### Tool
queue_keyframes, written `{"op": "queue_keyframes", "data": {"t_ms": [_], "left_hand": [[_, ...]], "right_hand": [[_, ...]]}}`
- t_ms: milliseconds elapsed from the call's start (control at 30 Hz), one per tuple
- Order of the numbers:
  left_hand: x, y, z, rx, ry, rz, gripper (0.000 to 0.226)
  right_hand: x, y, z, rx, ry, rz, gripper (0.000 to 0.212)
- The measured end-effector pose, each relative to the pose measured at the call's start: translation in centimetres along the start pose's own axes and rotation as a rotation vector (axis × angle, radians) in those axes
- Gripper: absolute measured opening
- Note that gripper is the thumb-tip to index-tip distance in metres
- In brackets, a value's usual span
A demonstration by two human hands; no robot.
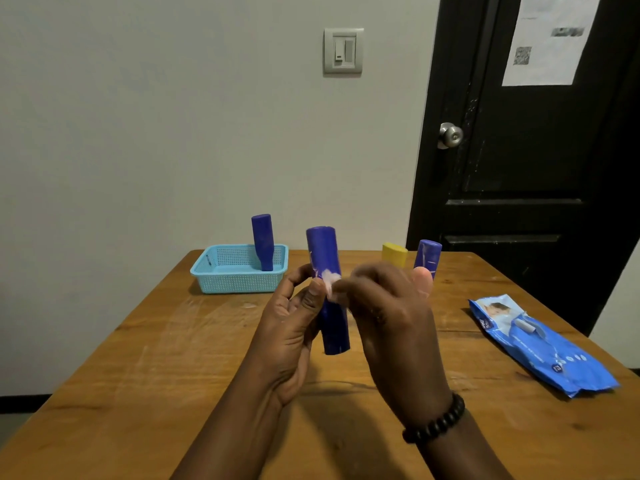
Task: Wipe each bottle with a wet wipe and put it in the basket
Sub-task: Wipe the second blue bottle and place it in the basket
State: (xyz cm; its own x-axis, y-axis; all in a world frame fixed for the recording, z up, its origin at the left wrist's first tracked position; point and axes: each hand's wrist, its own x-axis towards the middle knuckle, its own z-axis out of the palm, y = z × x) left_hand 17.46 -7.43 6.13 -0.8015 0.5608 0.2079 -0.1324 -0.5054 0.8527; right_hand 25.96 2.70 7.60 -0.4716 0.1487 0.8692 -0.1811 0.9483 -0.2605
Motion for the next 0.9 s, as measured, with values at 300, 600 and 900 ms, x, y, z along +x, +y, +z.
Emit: {"op": "queue_keyframes", "data": {"t_ms": [300,600,900], "left_hand": [[-0.2,-0.4,0.8,-0.213,0.048,-0.123,0.035],[-0.7,0.1,0.8,-0.310,-0.003,-0.164,0.032],[-1.0,0.0,1.8,-0.356,-0.023,-0.093,0.028]], "right_hand": [[-2.5,0.2,0.2,0.361,-0.035,0.284,0.022],[0.6,0.5,-0.8,0.281,0.037,0.230,0.030],[3.9,0.0,0.6,0.177,0.020,0.137,0.020]]}}
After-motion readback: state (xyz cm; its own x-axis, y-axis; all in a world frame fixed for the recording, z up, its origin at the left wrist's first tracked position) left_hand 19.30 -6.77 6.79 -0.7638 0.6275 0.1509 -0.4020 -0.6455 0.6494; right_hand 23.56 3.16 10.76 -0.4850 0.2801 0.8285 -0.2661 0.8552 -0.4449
